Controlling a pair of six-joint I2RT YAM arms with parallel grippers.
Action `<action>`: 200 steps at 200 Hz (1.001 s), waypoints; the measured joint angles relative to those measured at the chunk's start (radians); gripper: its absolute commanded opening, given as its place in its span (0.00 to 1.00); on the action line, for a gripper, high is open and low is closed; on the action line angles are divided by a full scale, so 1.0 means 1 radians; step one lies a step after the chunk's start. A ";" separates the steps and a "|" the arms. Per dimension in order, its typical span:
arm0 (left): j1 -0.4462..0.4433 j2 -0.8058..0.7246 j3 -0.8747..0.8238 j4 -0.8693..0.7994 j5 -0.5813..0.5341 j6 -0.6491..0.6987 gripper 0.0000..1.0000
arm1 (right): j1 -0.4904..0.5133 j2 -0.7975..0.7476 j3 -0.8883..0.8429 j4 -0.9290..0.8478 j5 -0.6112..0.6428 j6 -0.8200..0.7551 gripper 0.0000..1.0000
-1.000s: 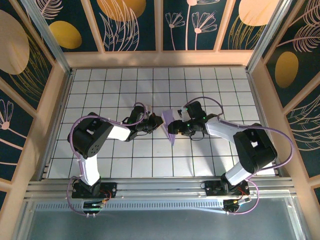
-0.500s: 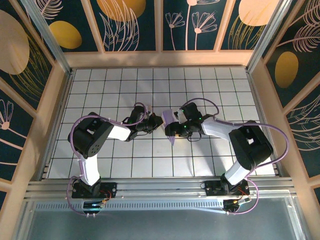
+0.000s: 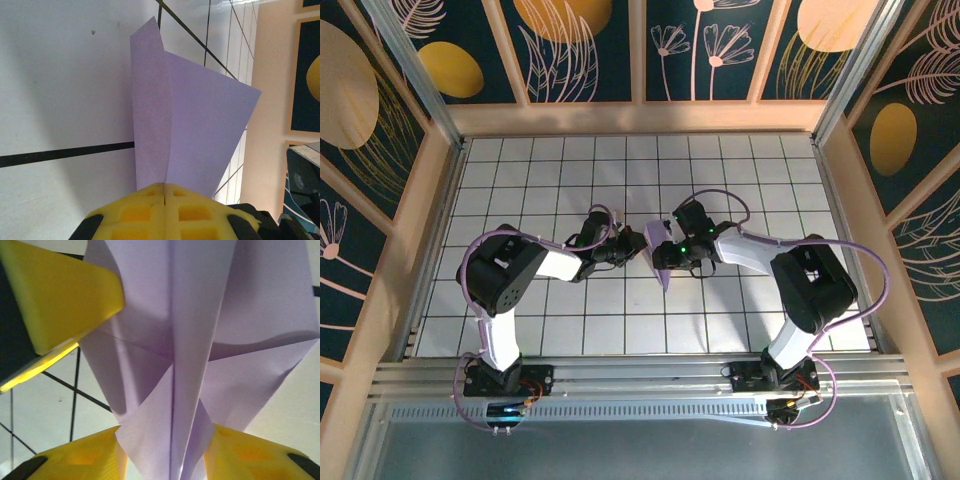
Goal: Fold a paper plane with a square sheet of paper (fold left side to right side)
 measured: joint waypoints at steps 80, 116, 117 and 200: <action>0.000 0.010 0.016 -0.008 0.000 0.000 0.00 | 0.008 0.010 0.007 -0.021 0.049 -0.013 0.23; -0.001 0.017 0.019 -0.016 0.000 0.001 0.00 | 0.019 0.036 0.008 -0.021 0.053 -0.012 0.23; -0.001 0.017 0.019 -0.016 0.000 0.001 0.00 | 0.020 0.036 0.008 -0.021 0.053 -0.012 0.22; -0.002 -0.033 0.018 -0.091 -0.062 0.055 0.46 | 0.032 0.056 0.054 -0.045 0.088 0.029 0.03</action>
